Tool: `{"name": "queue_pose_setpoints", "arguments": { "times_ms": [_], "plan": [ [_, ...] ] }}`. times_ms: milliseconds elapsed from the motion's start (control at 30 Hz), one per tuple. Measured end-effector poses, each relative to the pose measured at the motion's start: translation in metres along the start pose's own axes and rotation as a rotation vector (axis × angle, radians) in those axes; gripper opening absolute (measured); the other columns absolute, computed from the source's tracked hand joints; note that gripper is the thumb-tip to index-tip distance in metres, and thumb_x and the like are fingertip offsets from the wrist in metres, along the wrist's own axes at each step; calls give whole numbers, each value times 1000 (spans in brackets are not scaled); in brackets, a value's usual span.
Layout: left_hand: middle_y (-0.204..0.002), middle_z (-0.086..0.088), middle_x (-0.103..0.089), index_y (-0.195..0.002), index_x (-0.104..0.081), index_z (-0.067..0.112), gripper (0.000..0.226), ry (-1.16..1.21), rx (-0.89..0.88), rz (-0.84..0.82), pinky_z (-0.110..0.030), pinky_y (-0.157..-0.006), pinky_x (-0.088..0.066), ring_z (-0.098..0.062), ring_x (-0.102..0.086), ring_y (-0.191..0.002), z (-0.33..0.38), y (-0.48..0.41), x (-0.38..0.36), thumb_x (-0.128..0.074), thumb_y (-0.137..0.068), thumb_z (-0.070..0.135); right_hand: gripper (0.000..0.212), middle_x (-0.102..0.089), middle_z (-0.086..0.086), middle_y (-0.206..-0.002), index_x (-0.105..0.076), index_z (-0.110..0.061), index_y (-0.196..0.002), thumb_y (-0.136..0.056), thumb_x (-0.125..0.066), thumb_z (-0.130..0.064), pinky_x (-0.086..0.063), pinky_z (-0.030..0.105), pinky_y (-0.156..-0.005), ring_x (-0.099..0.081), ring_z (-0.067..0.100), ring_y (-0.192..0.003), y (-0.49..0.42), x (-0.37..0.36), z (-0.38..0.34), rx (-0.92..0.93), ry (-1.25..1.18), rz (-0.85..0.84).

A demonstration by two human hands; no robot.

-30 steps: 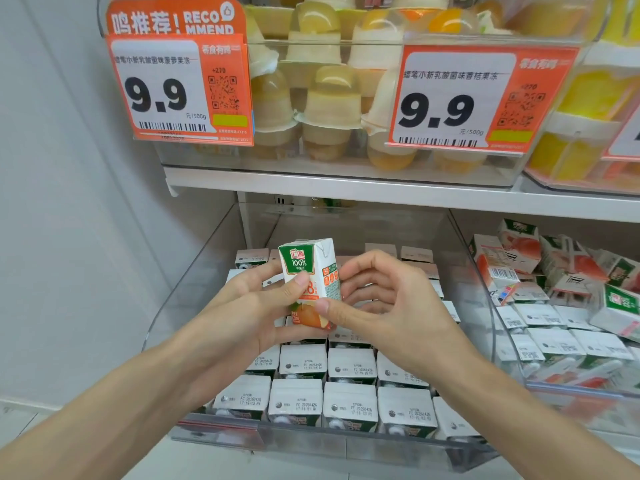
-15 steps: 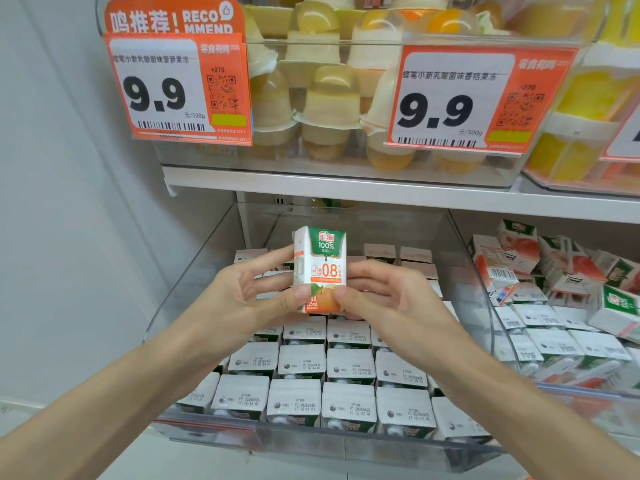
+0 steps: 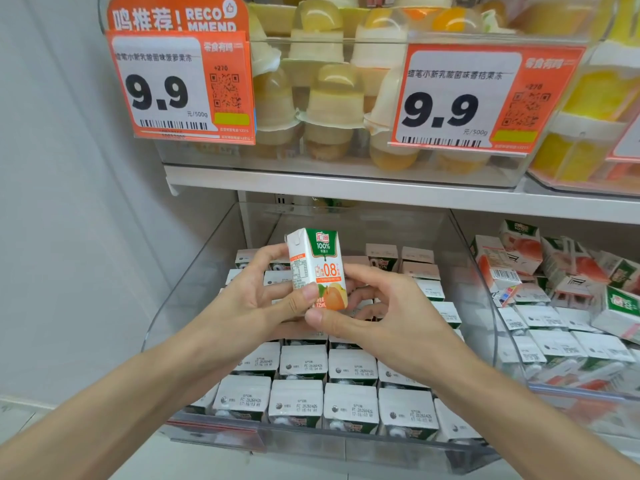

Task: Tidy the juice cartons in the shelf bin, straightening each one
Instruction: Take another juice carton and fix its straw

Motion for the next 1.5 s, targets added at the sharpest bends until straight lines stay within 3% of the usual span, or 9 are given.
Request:
{"name": "queue_pose_setpoints", "arguments": {
  "times_ms": [100,200,400,600,800,1033,1167,1367,1500],
  "plan": [
    [-121,-12,-79,-148,-44,29,49,49,11,-11,-34,-98,-60,-30,-76,-112,-1,-2,-1,-57,-101,26,46,-74,-7,-101,-73,-46,-119,-78,-92,-41,-59,32,-85,-68,10,-92,0,4,2,-17,-12,34],
    [-120,-16,-78,-147,-47,23,44,119,8,6,-34,-90,-64,-34,-77,-108,-1,-6,3,-52,-104,20,59,-76,-10,-105,-67,-40,-124,-73,-96,-34,-58,30,-87,-72,8,-97,0,9,5,-50,-46,96],
    [-120,-10,-79,-144,-51,21,42,89,12,36,-32,-93,-62,-27,-77,-112,-4,-5,7,-57,-102,19,54,-77,-14,-108,-64,-37,-122,-78,-93,-27,-58,33,-92,-72,5,-101,1,8,3,-51,-57,74],
    [-129,7,-75,-134,-68,25,39,-68,8,-3,-21,-97,-58,-13,-73,-117,-4,-3,4,-67,-96,31,46,-73,-16,-122,-72,-44,-126,-83,-84,-52,-60,35,-96,-69,5,-108,0,6,4,-61,-38,25],
    [-127,-4,-77,-135,-62,18,53,22,54,54,-35,-95,-62,-27,-78,-109,-10,-5,11,-78,-85,27,39,-80,-6,-109,-76,-28,-117,-81,-90,-28,-61,33,-98,-76,8,-101,0,9,6,-69,-155,25],
    [-125,-10,-77,-141,-55,19,47,71,40,-24,-43,-101,-60,-30,-74,-117,-8,-4,1,-67,-97,28,41,-77,-6,-101,-75,-33,-111,-75,-94,-39,-63,33,-85,-74,9,-87,1,8,4,-39,-71,69],
    [-124,-14,-77,-139,-60,16,39,144,58,-11,-46,-99,-61,-33,-74,-116,-8,-7,3,-60,-102,27,30,-77,-2,-96,-79,-33,-107,-80,-91,-30,-62,31,-79,-71,18,-83,1,13,5,-31,-91,121],
    [-131,-3,-75,-139,-65,18,37,45,3,32,-42,-92,-64,-27,-75,-116,-6,-9,9,-62,-102,17,36,-81,-8,-101,-72,-32,-116,-86,-86,-16,-60,21,-89,-75,6,-94,0,21,7,-84,-179,158],
    [-128,-1,-75,-128,-71,16,36,-37,-17,63,-36,-90,-64,-26,-77,-110,-5,-8,12,-75,-93,16,41,-79,-18,-109,-72,-34,-122,-86,-86,-20,-59,21,-93,-73,-2,-102,-2,16,6,-81,-159,93]
  ]
}}
Point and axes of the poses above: each hand's wrist, its own y-axis away from the middle knuckle, its own x-axis out of the back of the hand, z = x × y, the point moved 7 cm from there along -y, towards the middle knuckle
